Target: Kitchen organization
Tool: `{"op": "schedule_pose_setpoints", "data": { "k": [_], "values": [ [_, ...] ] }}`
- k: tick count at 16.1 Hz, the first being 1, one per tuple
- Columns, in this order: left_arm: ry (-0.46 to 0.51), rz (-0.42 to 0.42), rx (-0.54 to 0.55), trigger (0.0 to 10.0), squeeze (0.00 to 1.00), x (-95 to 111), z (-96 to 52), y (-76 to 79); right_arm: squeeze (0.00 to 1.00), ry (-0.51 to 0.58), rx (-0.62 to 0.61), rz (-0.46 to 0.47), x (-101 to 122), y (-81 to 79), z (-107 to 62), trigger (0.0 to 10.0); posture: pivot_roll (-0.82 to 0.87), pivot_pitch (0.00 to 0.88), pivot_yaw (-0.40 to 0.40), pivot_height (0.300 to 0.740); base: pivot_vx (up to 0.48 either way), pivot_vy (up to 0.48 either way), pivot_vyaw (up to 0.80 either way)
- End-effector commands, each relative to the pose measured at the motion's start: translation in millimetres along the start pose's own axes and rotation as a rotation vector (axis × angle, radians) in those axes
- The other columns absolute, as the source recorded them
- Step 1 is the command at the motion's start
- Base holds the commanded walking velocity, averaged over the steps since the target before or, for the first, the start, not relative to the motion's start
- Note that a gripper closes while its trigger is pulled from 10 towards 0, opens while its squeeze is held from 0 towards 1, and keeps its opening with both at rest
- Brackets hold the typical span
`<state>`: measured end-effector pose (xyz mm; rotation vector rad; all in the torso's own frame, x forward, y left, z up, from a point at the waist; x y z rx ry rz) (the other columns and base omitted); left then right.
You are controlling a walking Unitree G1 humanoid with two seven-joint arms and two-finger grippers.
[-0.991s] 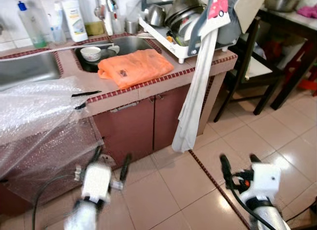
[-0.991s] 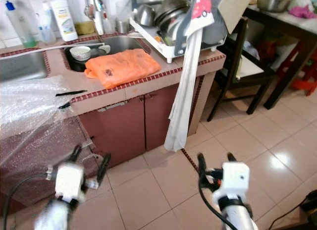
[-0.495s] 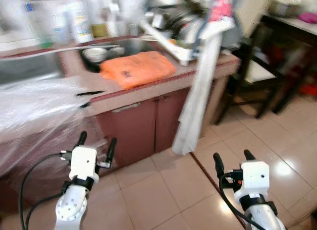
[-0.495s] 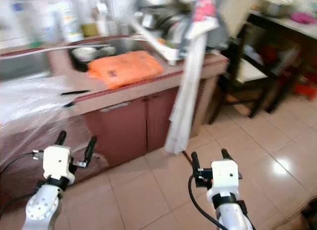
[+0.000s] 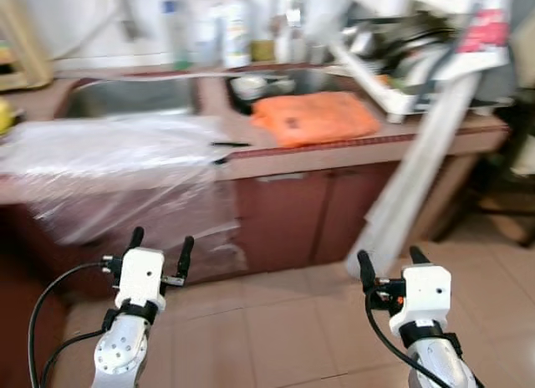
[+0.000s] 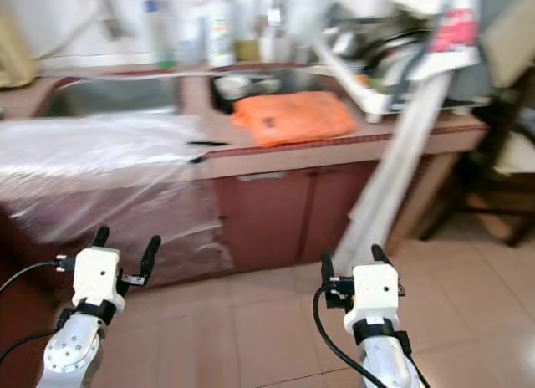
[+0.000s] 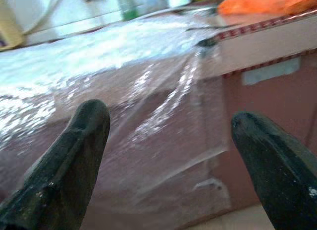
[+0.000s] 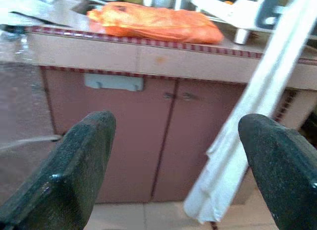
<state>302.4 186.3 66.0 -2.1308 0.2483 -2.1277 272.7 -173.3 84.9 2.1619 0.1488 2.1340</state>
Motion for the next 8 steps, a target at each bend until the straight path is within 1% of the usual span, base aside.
{"op": "schedule_pose_setpoints", "data": {
  "k": [1, 2, 3, 4, 6, 7, 8],
  "values": [
    [0.001, 0.006, -0.015, 10.0, 0.00, 3.1, 3.1, 2.0, 0.00, -0.003, -0.013, -0.001, 0.2, 3.8, 0.3, 10.0, -0.01, 0.018, 0.012, 0.740, 0.000, 0.000, 0.80],
    [-0.014, -0.003, -0.020, 10.0, 0.00, 1.5, 4.3, 3.0, 0.00, -0.005, -0.016, -0.002, 0.0, 4.3, 0.2, 10.0, -0.01, 0.018, 0.012, 0.740, 0.000, 0.000, 0.77],
    [-0.057, -0.056, -0.025, 10.0, 0.00, -1.2, 8.8, 4.8, 0.00, -0.009, -0.025, 0.002, -0.6, 6.5, -0.2, 10.0, -0.02, 0.022, 0.011, 0.740, 0.000, 0.000, 0.74],
    [-0.057, -0.061, -0.032, 10.0, 0.00, 0.3, 10.2, 5.7, 0.00, -0.008, -0.028, 0.008, -0.3, 7.0, 0.0, 10.0, -0.02, 0.022, 0.011, 0.740, 0.000, 0.000, 0.41],
    [-0.053, -0.077, -0.054, 10.0, 0.00, 4.1, 12.1, 10.3, 0.00, -0.004, -0.032, 0.032, 0.8, 6.9, 0.8, 10.0, -0.02, 0.026, 0.014, 0.740, 0.000, 0.000, 0.00],
    [-0.051, -0.056, -0.060, 10.0, 0.00, 6.0, 13.1, 12.8, 0.00, -0.003, -0.036, 0.036, 0.8, 6.5, 1.5, 10.0, -0.02, 0.023, 0.020, 0.740, 0.000, 0.000, 0.00],
    [-0.055, -0.056, -0.060, 10.0, 0.00, 5.8, 13.6, 12.5, 0.00, -0.001, -0.038, 0.041, 1.3, 5.7, 2.3, 10.0, -0.02, 0.020, 0.022, 0.740, 0.000, 0.000, 0.00]
  ]
}}
Point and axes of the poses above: a point about 5 cm out from each wrist's last joint towards the gripper, its own z axis pointing out of the wrist towards the gripper, its own x axis along the axis of the wrist's last joint, y = z × x, the point moved 6 cm from there along z, pointing out of the wrist towards the gripper, and after that the axes turned 1 degree about -z, right-handed, at the moved point
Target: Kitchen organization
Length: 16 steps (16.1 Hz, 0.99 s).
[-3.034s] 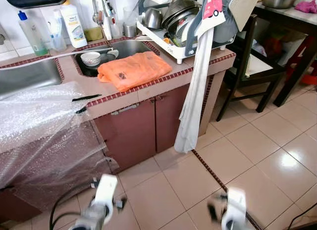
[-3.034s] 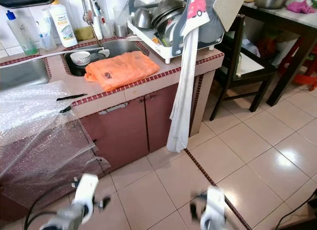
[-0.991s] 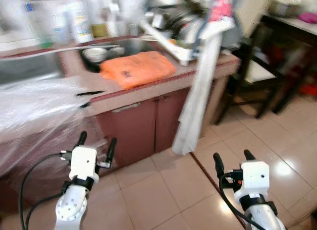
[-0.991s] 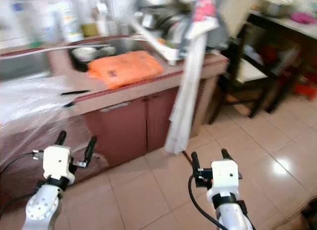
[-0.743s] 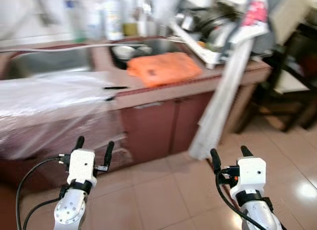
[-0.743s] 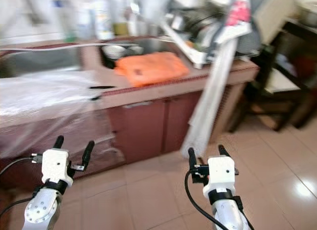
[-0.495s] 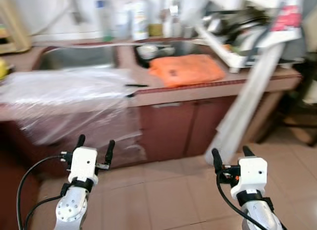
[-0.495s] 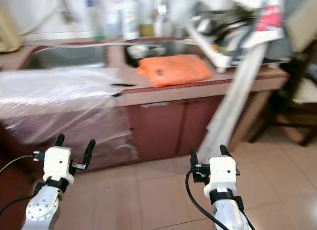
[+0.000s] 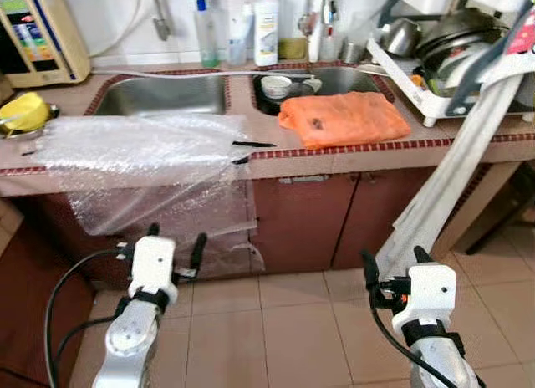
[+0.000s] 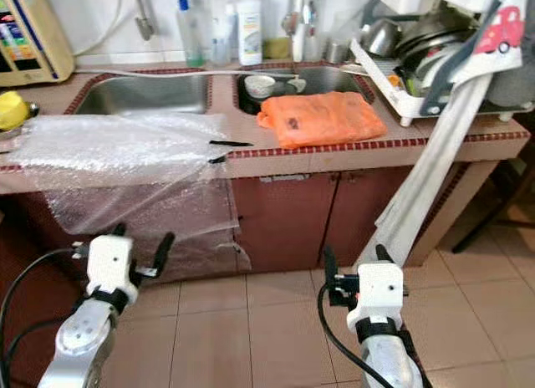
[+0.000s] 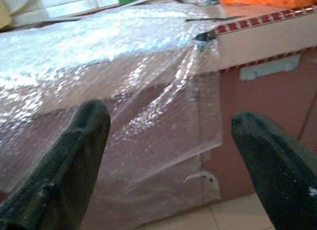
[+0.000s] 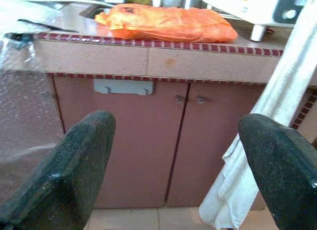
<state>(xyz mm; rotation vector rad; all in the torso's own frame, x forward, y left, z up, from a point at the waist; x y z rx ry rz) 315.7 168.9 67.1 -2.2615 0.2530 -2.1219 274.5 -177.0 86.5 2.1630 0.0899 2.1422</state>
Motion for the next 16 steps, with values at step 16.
{"op": "schedule_pose_setpoints", "data": {
  "k": [16],
  "values": [
    [-0.050, 0.009, 0.010, 10.0, 0.00, -4.9, 5.5, -6.6, 0.00, 0.028, -0.003, -0.010, 8.6, -5.0, 6.2, 10.0, -0.02, 0.012, 0.038, 0.740, 0.000, 0.437, 0.00]
  ]
}}
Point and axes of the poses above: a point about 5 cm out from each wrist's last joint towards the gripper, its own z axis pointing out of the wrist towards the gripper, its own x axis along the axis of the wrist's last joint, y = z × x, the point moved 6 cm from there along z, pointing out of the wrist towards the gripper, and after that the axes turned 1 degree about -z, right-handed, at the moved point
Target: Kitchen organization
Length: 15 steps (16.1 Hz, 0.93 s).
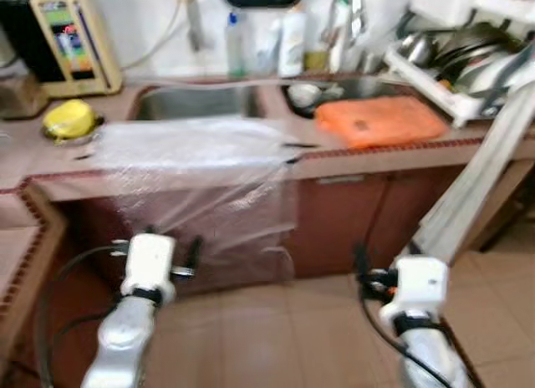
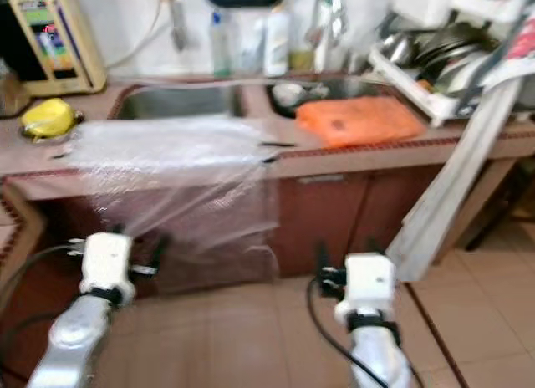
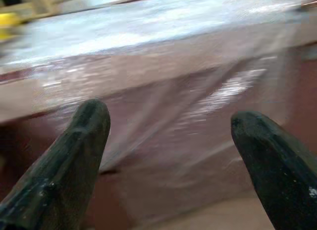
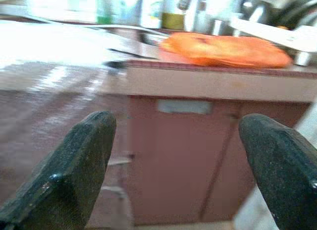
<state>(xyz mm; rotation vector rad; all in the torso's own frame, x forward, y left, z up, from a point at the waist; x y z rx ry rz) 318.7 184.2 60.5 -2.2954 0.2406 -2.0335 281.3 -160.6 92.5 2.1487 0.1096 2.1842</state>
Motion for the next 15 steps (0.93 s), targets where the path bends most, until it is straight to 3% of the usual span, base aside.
{"op": "schedule_pose_setpoints", "data": {
  "k": [1, 4, 6, 8, 11, 15],
  "values": [
    [0.012, 0.010, -0.020, 10.0, 0.00, 4.0, 2.9, 8.6, 0.00, 0.000, -0.024, -0.014, 0.4, 10.6, -0.6, 10.0, -0.01, 0.010, 0.036, 0.740, 0.000, 0.480, 0.00],
    [0.006, 0.018, -0.012, 10.0, 0.00, 1.2, 1.0, 8.5, 0.00, -0.009, -0.014, -0.013, -3.3, 8.0, -1.8, 10.0, 0.00, 0.009, 0.025, 0.740, 0.000, 0.440, 0.00],
    [0.020, 0.012, -0.005, 10.0, 0.00, 2.1, -0.8, 8.1, 0.00, -0.001, -0.003, -0.018, -1.0, 5.5, 0.2, 10.0, 0.01, 0.010, 0.014, 0.740, 0.000, 0.000, 0.00],
    [0.042, -0.069, -0.028, 10.0, 0.00, 6.9, -1.7, 14.3, 0.00, 0.018, 0.013, -0.030, 4.6, 6.3, 4.6, 10.0, 0.02, 0.012, -0.009, 0.740, 0.000, 0.000, 0.00],
    [0.061, -0.077, -0.054, 10.0, 0.00, 9.8, -3.5, 23.5, 0.00, 0.015, 0.044, -0.045, 4.8, 7.4, 8.6, 10.0, 0.04, 0.010, -0.050, 0.740, 0.000, 0.000, 0.00],
    [0.087, -0.147, 0.006, 10.0, 0.00, 11.6, -4.5, 23.1, 0.00, 0.014, 0.115, -0.073, 8.3, 3.6, 15.3, 10.0, 0.06, 0.009, -0.133, 0.740, 0.000, 0.000, 0.00]
  ]
}}
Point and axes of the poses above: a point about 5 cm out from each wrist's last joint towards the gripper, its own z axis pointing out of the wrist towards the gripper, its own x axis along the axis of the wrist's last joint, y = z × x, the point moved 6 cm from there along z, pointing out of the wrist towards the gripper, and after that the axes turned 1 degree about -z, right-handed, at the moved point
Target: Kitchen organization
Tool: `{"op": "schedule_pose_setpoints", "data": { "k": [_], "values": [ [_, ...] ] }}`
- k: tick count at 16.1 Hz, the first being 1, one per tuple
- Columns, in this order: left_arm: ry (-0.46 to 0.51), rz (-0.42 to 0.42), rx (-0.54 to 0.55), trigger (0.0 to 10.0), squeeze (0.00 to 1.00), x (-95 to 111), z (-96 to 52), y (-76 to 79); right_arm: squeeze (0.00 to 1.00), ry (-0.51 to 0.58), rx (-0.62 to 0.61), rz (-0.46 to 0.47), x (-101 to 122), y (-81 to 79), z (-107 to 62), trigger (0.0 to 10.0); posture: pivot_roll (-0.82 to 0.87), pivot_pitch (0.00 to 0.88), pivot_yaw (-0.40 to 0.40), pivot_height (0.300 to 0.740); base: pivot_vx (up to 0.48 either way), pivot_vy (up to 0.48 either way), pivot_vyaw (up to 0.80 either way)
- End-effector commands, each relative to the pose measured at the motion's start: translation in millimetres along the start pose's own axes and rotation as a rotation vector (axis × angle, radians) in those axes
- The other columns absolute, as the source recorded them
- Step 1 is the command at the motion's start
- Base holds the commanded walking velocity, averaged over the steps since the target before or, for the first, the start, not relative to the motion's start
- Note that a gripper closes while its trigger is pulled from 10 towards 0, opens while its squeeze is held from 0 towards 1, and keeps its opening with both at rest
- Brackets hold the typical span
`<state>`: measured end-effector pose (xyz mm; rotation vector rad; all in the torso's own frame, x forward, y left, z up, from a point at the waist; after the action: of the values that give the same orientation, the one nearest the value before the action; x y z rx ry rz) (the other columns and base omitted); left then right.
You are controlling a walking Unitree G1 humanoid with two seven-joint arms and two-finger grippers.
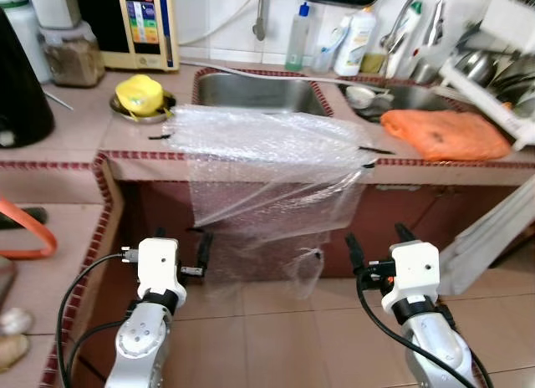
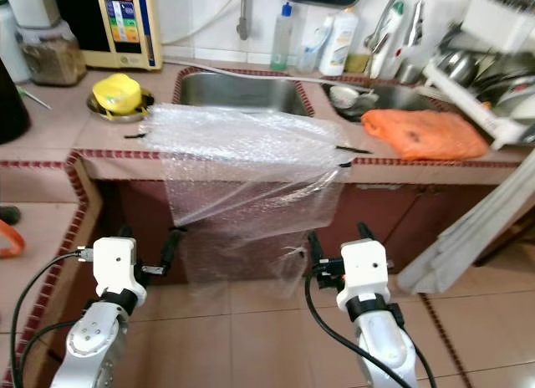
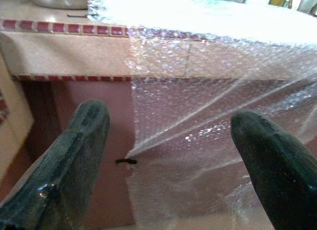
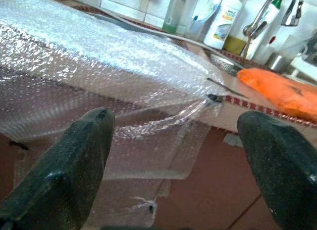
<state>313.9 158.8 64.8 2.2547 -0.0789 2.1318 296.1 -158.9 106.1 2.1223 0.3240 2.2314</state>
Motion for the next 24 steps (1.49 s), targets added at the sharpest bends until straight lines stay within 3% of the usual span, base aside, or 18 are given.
{"op": "schedule_pose_setpoints", "data": {
  "k": [1, 5, 11, 21, 24],
  "values": [
    [0.026, 0.033, 0.011, 10.0, 0.00, 5.6, -0.2, 0.3, 0.00, -0.024, 0.015, -0.003, -4.0, 4.0, 1.7, 10.0, 0.06, 0.010, -0.148, 0.740, 0.000, 0.000, 0.00],
    [0.015, 0.042, 0.000, 10.0, 0.00, 3.5, 0.3, -2.2, 0.00, 0.000, 0.028, -0.009, 0.8, -3.0, 7.7, 10.0, 0.05, 0.015, -0.107, 0.740, 0.000, 0.000, 0.00],
    [0.018, 0.080, -0.059, 10.0, 0.00, 5.7, 9.1, 5.0, 0.00, 0.005, -0.005, 0.012, -0.4, -8.0, 7.3, 10.0, 0.03, 0.014, -0.049, 0.740, 0.000, 0.000, 0.63],
    [0.006, 0.089, -0.085, 10.0, 0.00, 2.6, 12.4, 7.9, 0.00, 0.006, -0.021, 0.000, -1.0, -6.2, 6.0, 10.0, 0.02, 0.025, -0.042, 0.740, 0.000, -0.442, 0.00],
    [0.020, 0.094, -0.037, 10.0, 0.00, 4.8, 12.4, 1.1, 0.00, 0.012, -0.009, 0.008, 1.2, -10.7, 6.1, 10.0, 0.03, 0.027, -0.041, 0.740, 0.000, 0.000, 0.00]
  ]
}}
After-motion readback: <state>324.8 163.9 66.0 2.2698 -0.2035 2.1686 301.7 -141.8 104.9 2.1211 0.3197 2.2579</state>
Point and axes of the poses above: a point about 5 cm out from each wrist's last joint towards the gripper, its own z axis pointing out of the wrist towards the gripper, its own x axis along the axis of the wrist's last joint, y = z × x, the point moved 6 cm from there along z, pointing out of the wrist towards the gripper, and after that the axes turned 1 degree about -z, right-handed, at the moved point
